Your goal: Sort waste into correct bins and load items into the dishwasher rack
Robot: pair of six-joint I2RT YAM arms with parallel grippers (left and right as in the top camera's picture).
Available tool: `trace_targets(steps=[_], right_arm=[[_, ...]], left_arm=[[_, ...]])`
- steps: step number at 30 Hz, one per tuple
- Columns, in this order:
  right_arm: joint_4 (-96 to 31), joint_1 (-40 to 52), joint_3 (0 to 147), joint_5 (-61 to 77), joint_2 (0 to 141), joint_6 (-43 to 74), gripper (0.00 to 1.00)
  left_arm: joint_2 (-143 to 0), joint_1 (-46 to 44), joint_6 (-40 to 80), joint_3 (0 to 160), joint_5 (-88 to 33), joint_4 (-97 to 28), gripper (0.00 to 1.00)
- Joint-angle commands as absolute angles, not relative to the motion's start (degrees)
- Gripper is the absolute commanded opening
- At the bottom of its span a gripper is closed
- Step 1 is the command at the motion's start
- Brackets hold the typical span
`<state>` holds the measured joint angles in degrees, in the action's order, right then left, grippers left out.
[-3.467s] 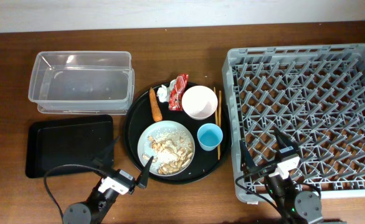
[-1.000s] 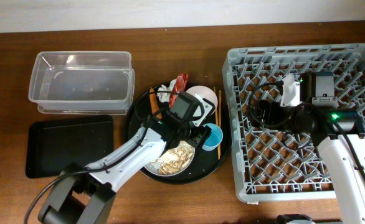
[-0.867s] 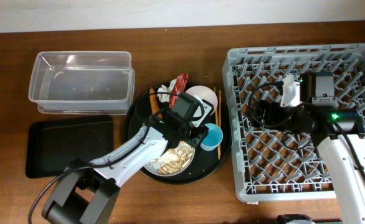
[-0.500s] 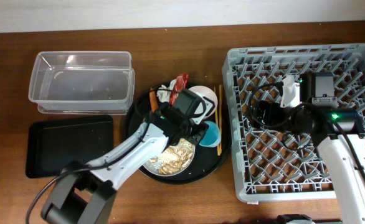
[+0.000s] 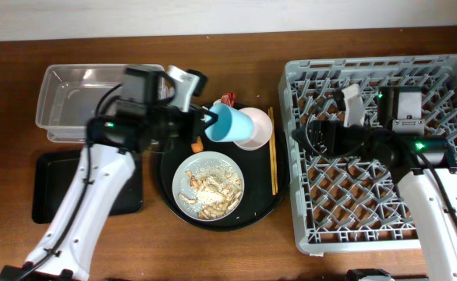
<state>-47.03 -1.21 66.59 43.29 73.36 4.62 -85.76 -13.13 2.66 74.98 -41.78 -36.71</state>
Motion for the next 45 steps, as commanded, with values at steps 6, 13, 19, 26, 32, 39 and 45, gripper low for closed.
trace_targets(steps=[6,13,19,26,32,39,45], right_arm=[[-34.37,-0.30,67.75,77.47,73.23,-2.79,0.87],[-32.49,7.01,67.72,76.07,73.23,-2.79,0.86],[-30.94,12.25,67.72,73.17,73.23,-2.74,0.84],[-30.37,15.00,67.75,67.85,73.23,-2.57,0.63],[-29.91,14.66,67.75,61.34,72.62,-2.55,0.61],[-37.98,4.97,67.83,46.74,67.37,2.24,0.56],[-52.29,-11.97,67.85,37.69,63.99,2.20,0.56]], left_arm=[[-85.17,-9.96,2.39,75.72,-74.54,-36.53,0.01],[-85.17,-10.37,2.39,75.72,-77.95,-36.49,0.01],[-85.17,-10.37,2.39,75.72,-78.50,-36.51,0.01],[-85.17,-10.37,2.37,75.72,-78.48,-36.51,0.01],[-85.17,-10.37,2.35,75.72,-78.17,-36.51,0.99],[-85.17,-10.33,2.37,75.72,-73.89,-36.53,0.99],[-85.17,-10.33,2.35,75.72,-72.58,-36.53,0.99]])
